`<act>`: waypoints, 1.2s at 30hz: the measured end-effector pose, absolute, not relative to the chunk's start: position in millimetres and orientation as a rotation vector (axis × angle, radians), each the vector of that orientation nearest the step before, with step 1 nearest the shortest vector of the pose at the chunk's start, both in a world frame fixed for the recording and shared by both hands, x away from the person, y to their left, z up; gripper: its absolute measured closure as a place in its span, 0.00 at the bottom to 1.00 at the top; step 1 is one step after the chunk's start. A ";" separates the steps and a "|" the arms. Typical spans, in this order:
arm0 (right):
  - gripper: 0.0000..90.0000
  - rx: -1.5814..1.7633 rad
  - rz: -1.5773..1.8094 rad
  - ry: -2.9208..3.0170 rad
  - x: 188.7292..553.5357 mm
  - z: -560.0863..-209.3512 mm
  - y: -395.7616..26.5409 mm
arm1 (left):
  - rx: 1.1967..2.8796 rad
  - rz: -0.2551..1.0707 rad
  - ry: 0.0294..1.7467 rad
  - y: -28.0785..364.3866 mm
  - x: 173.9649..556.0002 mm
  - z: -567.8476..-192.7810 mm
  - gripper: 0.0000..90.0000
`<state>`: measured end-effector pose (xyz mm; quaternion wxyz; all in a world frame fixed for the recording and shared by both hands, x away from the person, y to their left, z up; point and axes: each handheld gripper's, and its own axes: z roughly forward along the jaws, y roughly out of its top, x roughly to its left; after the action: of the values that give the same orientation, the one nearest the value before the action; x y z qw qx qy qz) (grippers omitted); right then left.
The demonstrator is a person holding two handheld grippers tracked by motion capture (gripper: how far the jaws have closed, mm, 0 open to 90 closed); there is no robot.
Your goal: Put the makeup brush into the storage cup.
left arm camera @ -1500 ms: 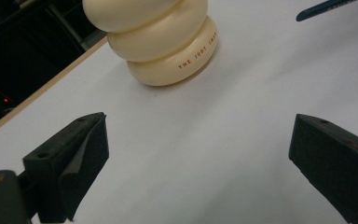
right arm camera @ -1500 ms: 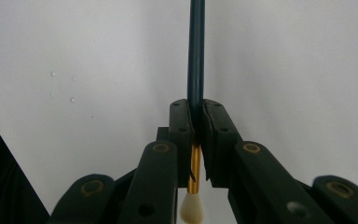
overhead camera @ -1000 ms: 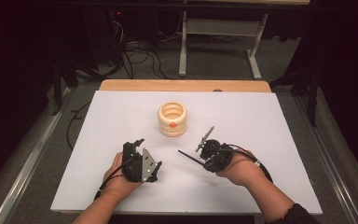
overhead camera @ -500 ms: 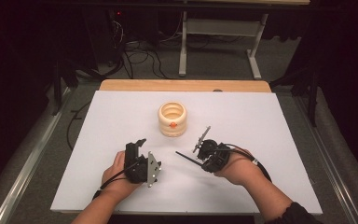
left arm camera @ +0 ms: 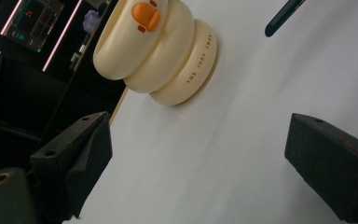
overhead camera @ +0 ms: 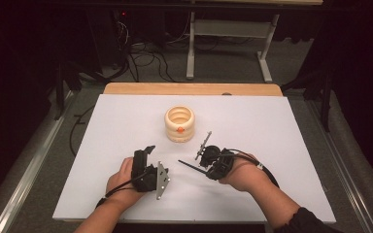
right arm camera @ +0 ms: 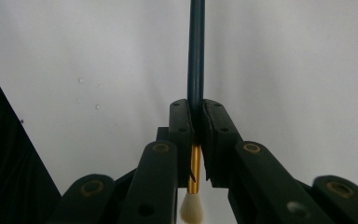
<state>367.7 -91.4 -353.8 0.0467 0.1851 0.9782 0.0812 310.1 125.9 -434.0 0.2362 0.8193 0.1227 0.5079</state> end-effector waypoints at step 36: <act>0.95 0.441 0.193 3.016 360.8 -353.0 -59.2 | 2.351 1.688 -0.133 109.4 292.0 -446.6 0.42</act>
<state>360.8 -59.2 -353.0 0.0436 0.1443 0.9866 0.0630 292.0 109.4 -446.6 0.1217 0.8055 -0.0456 0.5782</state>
